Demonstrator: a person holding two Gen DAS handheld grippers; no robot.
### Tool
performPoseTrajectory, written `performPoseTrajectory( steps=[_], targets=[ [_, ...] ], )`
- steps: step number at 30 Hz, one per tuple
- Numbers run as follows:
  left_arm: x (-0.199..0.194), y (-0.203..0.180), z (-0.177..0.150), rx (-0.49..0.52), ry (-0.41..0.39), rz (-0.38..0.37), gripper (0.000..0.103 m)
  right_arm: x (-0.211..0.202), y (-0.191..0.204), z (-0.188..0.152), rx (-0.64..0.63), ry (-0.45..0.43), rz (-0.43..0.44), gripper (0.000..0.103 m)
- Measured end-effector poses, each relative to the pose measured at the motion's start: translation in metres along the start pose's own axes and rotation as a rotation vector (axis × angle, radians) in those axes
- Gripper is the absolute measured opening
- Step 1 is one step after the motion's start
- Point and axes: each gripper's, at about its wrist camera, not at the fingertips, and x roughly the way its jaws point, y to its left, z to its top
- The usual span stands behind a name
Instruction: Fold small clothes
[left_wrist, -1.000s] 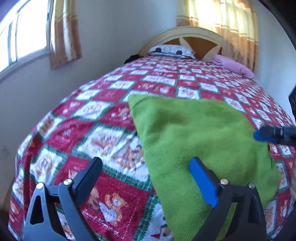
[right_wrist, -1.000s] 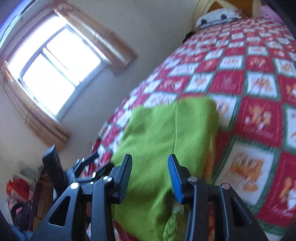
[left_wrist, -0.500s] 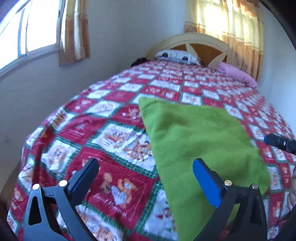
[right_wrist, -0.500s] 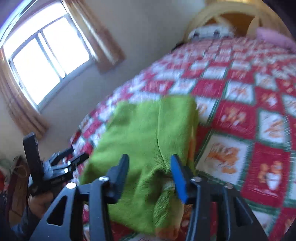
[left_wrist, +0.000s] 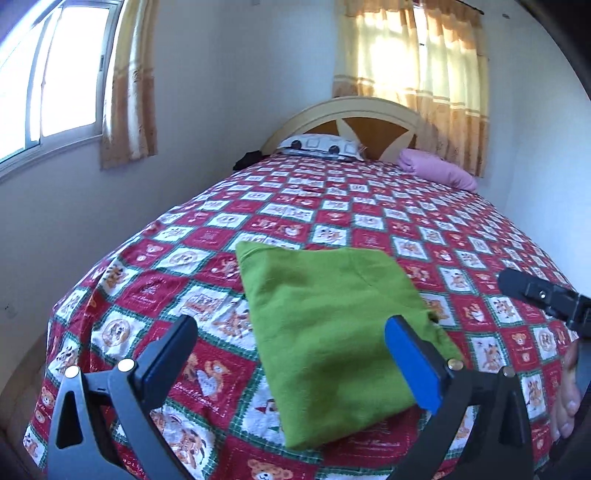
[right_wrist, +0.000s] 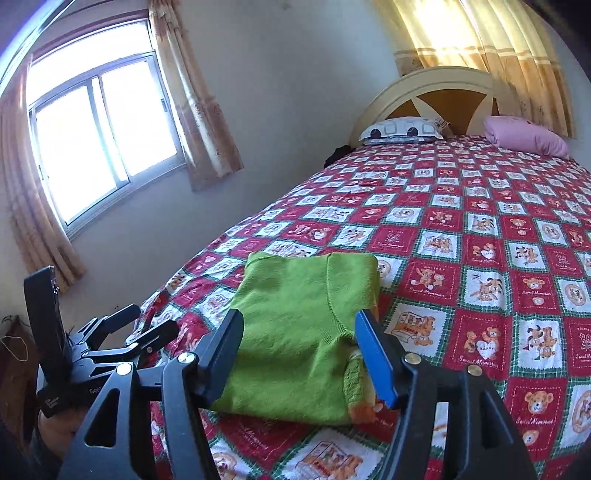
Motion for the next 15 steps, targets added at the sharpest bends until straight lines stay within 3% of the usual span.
performPoseTrajectory(
  steps=[15],
  targets=[
    [-0.0045, -0.006, -0.0011, -0.007, 0.0, -0.009, 0.103, -0.0096, 0.0054, -0.0057, 0.005, -0.012, 0.004, 0.064]
  ],
)
